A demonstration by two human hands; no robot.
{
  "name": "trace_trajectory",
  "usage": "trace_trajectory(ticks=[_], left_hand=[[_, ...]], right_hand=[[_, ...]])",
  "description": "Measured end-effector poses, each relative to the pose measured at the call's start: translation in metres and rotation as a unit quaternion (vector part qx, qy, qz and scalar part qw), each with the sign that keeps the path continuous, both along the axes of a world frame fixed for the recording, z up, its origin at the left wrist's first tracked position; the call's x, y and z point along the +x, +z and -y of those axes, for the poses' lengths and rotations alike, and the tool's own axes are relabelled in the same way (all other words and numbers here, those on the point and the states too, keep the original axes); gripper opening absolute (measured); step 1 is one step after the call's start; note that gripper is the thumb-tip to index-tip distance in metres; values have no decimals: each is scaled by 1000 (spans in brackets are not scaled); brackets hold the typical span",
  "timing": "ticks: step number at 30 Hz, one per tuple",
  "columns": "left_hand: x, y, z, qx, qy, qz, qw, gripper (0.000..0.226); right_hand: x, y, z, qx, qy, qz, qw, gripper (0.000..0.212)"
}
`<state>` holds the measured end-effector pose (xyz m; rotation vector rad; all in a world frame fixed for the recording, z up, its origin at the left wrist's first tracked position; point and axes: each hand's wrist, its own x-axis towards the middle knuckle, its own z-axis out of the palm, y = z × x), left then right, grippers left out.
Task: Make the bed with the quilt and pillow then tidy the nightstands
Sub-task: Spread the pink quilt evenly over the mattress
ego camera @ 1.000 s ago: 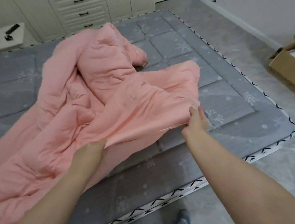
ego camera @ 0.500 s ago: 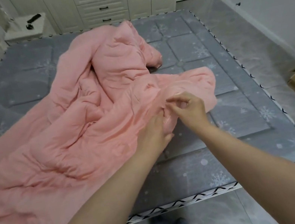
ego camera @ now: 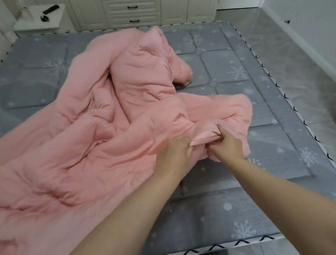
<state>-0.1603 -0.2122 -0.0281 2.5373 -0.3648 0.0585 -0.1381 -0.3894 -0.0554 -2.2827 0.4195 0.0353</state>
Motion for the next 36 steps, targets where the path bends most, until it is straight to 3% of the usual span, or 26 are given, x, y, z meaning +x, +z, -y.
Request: trace_trajectory(ticks=[4, 9, 13, 16, 18, 21, 25, 27, 31, 33, 35, 36], left_hand=[[-11, -16, 11, -15, 56, 0, 998, 22], [-40, -33, 39, -41, 170, -18, 984, 31], [-70, -49, 81, 16, 250, -118, 961, 35], [-93, -65, 106, 5, 253, -285, 925, 44], [-112, -68, 121, -59, 229, -377, 895, 49], [-145, -73, 133, -151, 260, -448, 842, 64], [-187, -72, 147, -278, 343, -476, 761, 106], [-210, -70, 156, -303, 359, -473, 745, 117], [-252, -83, 179, -234, 360, -448, 784, 90], [-269, -80, 190, -210, 411, -387, 798, 62], [-282, -82, 200, -240, 460, -340, 784, 33], [-287, -82, 204, -243, 453, -346, 785, 30]], right_hand=[[29, -25, 36, -26, -20, -86, 996, 44], [52, -19, 80, -153, 184, -18, 971, 47], [45, 2, 101, -96, 277, 50, 955, 42], [24, 1, 108, -72, 350, 10, 934, 34], [11, -10, 111, -111, 414, -19, 903, 30], [-7, -26, 111, -186, 487, -63, 851, 39], [-52, -45, 115, -292, 614, -119, 724, 44], [-77, -53, 126, -345, 632, -124, 683, 44], [-122, -72, 151, -350, 615, -187, 681, 75], [-138, -59, 150, -330, 598, -217, 698, 66], [-148, -36, 145, -290, 568, -245, 730, 52], [-150, -23, 143, -250, 551, -268, 750, 50]])
